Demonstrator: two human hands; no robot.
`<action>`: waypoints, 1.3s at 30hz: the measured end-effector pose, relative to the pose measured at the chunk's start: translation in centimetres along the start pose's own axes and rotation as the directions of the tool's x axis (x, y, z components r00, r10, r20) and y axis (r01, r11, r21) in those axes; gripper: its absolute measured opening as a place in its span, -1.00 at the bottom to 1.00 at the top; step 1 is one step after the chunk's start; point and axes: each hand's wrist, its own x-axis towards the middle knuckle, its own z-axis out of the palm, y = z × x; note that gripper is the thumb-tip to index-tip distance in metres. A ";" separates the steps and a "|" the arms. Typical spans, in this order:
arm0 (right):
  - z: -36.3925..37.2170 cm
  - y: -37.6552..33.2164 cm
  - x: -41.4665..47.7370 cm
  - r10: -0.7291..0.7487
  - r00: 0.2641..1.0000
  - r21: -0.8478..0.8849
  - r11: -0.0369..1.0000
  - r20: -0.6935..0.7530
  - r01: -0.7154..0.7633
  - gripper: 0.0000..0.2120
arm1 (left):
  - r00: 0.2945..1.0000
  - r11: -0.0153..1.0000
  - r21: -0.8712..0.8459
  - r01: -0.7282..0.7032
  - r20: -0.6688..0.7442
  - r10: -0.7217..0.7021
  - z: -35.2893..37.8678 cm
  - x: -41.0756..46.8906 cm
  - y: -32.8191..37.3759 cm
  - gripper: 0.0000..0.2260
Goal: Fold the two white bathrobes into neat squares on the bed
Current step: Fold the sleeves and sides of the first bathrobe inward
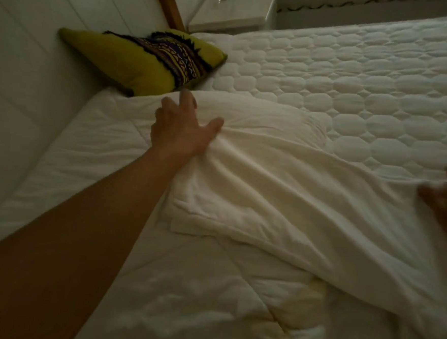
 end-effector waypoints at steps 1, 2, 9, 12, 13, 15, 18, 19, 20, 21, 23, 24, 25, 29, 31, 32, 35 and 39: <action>-3.0 -2.5 -1.5 0.038 0.999 -0.024 0.999 0.038 -0.037 -0.39 | 0.995 0.991 -0.083 0.102 0.002 -0.102 0.1 -1.1 -0.3 -0.23; -6.6 -5.1 -2.7 0.083 0.994 -0.089 0.993 0.077 -0.076 -0.39 | 0.984 0.971 -0.162 0.177 0.010 -0.177 0.0 -2.5 -0.7 -0.18; -13.1 -14.5 -13.1 0.285 0.944 0.082 0.950 0.167 -0.302 -0.23 | 0.998 0.983 -0.175 0.050 0.045 -0.043 -1.2 -11.2 -3.0 -0.49; -13.6 -13.4 -15.6 0.276 0.939 0.043 0.956 0.204 -0.291 -0.22 | 0.985 0.968 -0.195 0.160 0.095 -0.144 1.0 -9.6 -6.7 -0.33; -13.9 -13.0 -16.0 0.261 0.945 0.040 0.961 0.197 -0.273 -0.21 | 0.993 0.975 -0.202 0.096 0.085 -0.080 2.5 -9.3 -7.7 -0.26; -14.9 -11.4 -17.0 0.225 0.948 0.067 0.967 0.226 -0.245 -0.20 | 0.997 0.986 -0.152 -0.064 0.033 0.070 2.9 -11.7 -2.1 -0.31; -16.0 -9.0 -17.7 0.191 0.957 0.077 0.974 0.218 -0.212 -0.22 | 0.930 0.930 -0.038 -0.365 -0.064 0.362 1.5 -16.1 9.8 -0.47; -16.2 -8.0 -17.6 0.190 0.962 0.058 0.977 0.197 -0.205 -0.23 | 0.888 0.889 0.025 -0.456 -0.055 0.457 2.3 -17.2 12.7 -0.45; -16.4 -7.0 -17.5 0.199 0.964 0.040 0.977 0.179 -0.209 -0.23 | 0.858 0.856 0.056 -0.514 0.030 0.514 3.6 -18.3 15.0 -0.39; -16.7 -6.1 -17.0 0.213 0.962 0.022 0.975 0.169 -0.219 -0.23 | 0.828 0.832 0.048 -0.553 0.141 0.542 5.4 -19.1 17.3 -0.31; -16.9 -4.6 -15.4 0.237 0.957 0.002 0.971 0.164 -0.241 -0.22 | 0.770 0.795 0.077 -0.601 0.322 0.551 9.7 -19.7 20.6 -0.21; -17.0 -4.0 -14.2 0.242 0.957 0.000 0.970 0.158 -0.245 -0.22 | 0.747 0.774 0.112 -0.623 0.381 0.546 11.4 -19.8 21.7 -0.19; -16.9 -3.6 -13.0 0.241 0.959 0.003 0.970 0.147 -0.244 -0.23 | 0.737 0.753 0.152 -0.640 0.397 0.546 13.1 -19.2 21.5 -0.19; -15.7 0.5 -10.1 0.240 0.941 -0.014 0.970 0.239 -0.244 -0.27 | 0.754 0.726 0.256 -0.638 0.401 0.521 16.0 -16.7 15.9 -0.19; -15.0 3.6 -10.8 0.336 0.887 0.004 0.935 0.318 -0.356 -0.26 | 0.753 0.738 0.263 -0.622 0.461 0.470 16.2 -16.7 15.0 -0.20; -14.7 4.6 -11.2 0.383 0.870 0.018 0.913 0.312 -0.408 -0.22 | 0.746 0.721 0.286 -0.631 0.480 0.462 16.6 -16.6 15.4 -0.19; -14.5 4.9 -10.6 0.437 0.877 0.114 0.879 0.201 -0.464 -0.21 | 0.769 0.741 0.325 -0.587 0.511 0.384 16.1 -16.5 18.7 -0.19; -15.9 5.8 -6.0 0.630 0.775 0.437 0.710 -0.047 -0.551 -0.45 | 0.761 0.756 0.136 -0.640 0.247 0.600 16.1 -16.3 25.3 -0.56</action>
